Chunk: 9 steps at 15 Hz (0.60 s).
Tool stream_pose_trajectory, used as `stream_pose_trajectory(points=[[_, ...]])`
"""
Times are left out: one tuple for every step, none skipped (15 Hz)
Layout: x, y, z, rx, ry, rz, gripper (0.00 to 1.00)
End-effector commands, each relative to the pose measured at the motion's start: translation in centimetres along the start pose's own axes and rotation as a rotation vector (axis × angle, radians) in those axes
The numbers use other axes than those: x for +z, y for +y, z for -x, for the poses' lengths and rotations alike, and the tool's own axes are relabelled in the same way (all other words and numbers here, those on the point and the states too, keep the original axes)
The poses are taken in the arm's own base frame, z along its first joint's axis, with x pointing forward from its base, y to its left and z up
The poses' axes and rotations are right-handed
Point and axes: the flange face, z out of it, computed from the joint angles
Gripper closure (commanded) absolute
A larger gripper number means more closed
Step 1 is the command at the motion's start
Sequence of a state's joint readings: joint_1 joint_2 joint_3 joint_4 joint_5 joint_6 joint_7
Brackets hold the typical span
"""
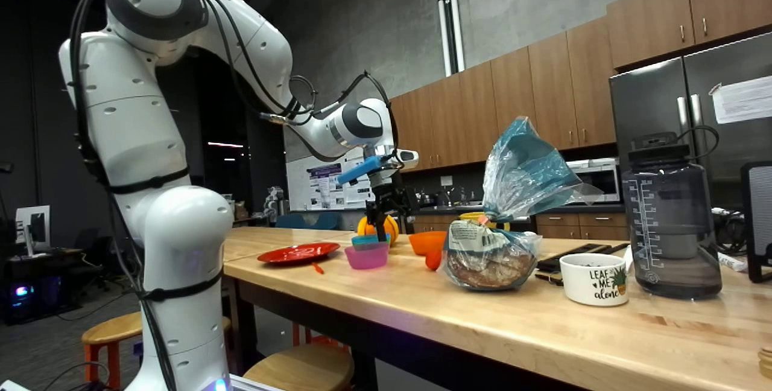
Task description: Pick up the red toy and put it in the blue bowl
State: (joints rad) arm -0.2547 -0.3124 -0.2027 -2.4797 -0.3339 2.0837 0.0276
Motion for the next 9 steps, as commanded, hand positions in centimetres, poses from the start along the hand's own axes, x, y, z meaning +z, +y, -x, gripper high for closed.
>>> stream_pose_trajectory(points=[[-0.07,-0.01,-0.01,-0.001,-0.001,0.0,0.0],[-0.07,-0.02,-0.02,-0.001,-0.001,0.0,0.0],[-0.07,-0.01,-0.02,-0.001,-0.001,0.0,0.0],[-0.08,-0.01,-0.02,-0.001,-0.001,0.0,0.0],[-0.08,-0.02,-0.02,-0.001,-0.001,0.0,0.0],[-0.08,-0.03,-0.02,-0.001,-0.001,0.0,0.0],[-0.08,-0.03,-0.02,-0.001,-0.001,0.0,0.0],[0.1,-0.24,0.19,0.013,0.003,-0.002,0.0],[0.39,-0.51,0.24,0.027,0.009,-0.002,0.0]])
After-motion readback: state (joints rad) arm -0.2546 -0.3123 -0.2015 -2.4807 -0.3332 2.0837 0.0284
